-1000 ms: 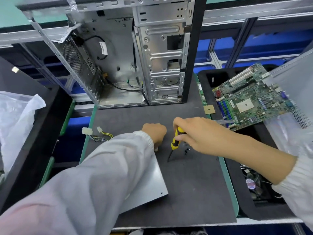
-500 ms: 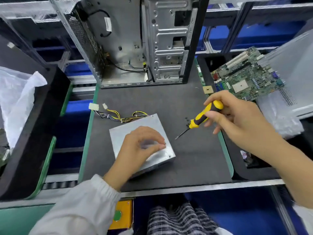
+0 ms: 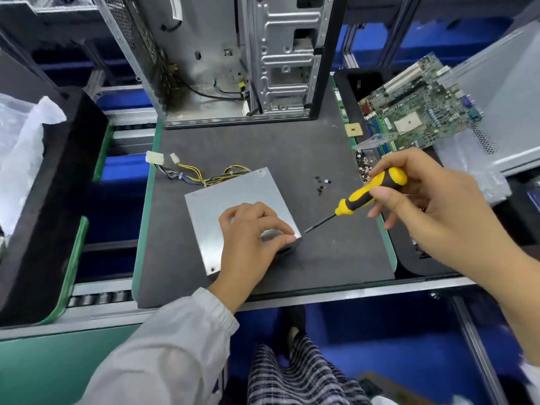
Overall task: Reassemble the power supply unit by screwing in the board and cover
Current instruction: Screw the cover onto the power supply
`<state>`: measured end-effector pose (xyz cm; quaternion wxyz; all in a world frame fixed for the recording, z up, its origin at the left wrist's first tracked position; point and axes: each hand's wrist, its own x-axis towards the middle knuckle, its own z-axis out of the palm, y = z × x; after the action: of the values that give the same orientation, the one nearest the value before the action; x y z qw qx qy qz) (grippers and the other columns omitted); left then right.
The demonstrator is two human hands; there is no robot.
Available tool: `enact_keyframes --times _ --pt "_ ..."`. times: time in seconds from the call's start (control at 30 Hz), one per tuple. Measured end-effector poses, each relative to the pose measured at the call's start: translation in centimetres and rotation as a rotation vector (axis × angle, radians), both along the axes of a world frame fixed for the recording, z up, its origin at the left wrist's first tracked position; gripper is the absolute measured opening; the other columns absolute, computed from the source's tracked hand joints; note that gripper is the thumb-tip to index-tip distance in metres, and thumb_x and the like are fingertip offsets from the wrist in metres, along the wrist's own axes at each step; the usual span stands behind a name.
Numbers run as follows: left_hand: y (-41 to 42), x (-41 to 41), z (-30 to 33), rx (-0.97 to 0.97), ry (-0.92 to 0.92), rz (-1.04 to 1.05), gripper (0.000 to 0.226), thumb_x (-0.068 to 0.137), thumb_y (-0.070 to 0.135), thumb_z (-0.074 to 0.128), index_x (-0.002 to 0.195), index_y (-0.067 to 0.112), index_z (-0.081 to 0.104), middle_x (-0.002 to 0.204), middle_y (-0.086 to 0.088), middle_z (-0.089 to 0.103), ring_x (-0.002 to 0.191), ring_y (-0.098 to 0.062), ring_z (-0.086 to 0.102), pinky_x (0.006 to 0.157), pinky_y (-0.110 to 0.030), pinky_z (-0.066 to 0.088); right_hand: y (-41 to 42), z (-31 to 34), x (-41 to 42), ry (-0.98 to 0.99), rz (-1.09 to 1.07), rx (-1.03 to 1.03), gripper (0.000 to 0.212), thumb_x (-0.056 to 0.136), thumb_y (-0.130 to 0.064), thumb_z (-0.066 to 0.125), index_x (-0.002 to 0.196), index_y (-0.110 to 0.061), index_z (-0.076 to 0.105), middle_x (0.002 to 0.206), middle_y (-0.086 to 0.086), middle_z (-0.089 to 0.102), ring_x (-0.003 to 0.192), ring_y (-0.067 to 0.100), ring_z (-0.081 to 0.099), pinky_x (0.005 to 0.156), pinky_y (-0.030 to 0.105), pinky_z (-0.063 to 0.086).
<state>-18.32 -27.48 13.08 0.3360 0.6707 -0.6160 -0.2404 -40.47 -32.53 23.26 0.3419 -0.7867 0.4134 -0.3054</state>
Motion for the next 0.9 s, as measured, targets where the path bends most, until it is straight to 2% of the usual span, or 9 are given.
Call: enact_keyframes --times 0.1,0.37,0.53,0.63,0.8,0.9 --pt "-0.4 -0.2 0.1 -0.006 -0.007 -0.028 0.009 0.076 0.030 0.081 0.073 0.033 0.073 0.085 0.015 0.060 0.096 -0.006 0.049 0.101 -0.030 0.019 0.1 -0.1 -0.3 0.007 -0.013 -0.004 0.015 0.089 -0.027 0.052 0.102 -0.019 0.053 0.079 -0.007 0.064 0.067 0.007 0.066 0.050 0.008 0.045" --pt "-0.5 -0.2 0.0 0.009 0.005 -0.018 0.011 0.075 0.030 0.082 0.074 0.034 0.072 0.085 0.017 0.058 0.097 -0.008 0.050 0.099 -0.030 0.019 0.4 -0.1 -0.1 -0.056 0.003 0.008 0.014 0.092 -0.026 0.054 0.104 -0.020 0.053 0.081 -0.008 0.062 0.075 0.013 0.068 0.055 0.022 0.054" --pt "-0.5 -0.3 0.1 0.012 0.022 0.007 0.013 0.074 0.027 0.083 0.072 0.033 0.071 0.086 0.013 0.060 0.096 -0.011 0.052 0.100 -0.029 0.019 0.2 0.1 0.8 -0.048 0.038 -0.004 0.012 0.091 -0.021 0.058 0.102 -0.022 0.052 0.086 -0.002 0.064 0.074 0.001 0.066 0.058 0.008 0.048" --pt "-0.4 -0.5 0.1 0.020 0.021 0.021 0.014 0.075 0.026 0.083 0.072 0.032 0.072 0.086 0.012 0.061 0.096 -0.011 0.052 0.100 -0.030 0.020 0.0 0.2 1.1 0.001 0.051 -0.013 0.013 0.090 -0.018 0.057 0.102 -0.021 0.052 0.086 0.003 0.064 0.075 0.000 0.065 0.056 0.003 0.043" --pt "-0.1 -0.9 -0.1 0.001 -0.025 0.043 0.012 0.076 0.023 0.083 0.072 0.029 0.073 0.084 0.011 0.060 0.093 -0.009 0.051 0.099 -0.031 0.022 -0.6 0.4 1.1 0.044 0.087 -0.038 0.011 0.091 -0.017 0.056 0.102 -0.017 0.053 0.087 0.002 0.065 0.075 0.002 0.066 0.058 0.011 0.049" --pt "0.1 -1.0 -0.2 -0.011 -0.026 0.049 0.012 0.077 0.021 0.082 0.073 0.028 0.074 0.085 0.010 0.060 0.092 -0.009 0.050 0.098 -0.030 0.021 -0.7 0.4 1.1 0.047 0.087 -0.050 0.011 0.091 -0.018 0.055 0.102 -0.017 0.052 0.087 0.003 0.065 0.075 0.003 0.065 0.058 0.010 0.048"
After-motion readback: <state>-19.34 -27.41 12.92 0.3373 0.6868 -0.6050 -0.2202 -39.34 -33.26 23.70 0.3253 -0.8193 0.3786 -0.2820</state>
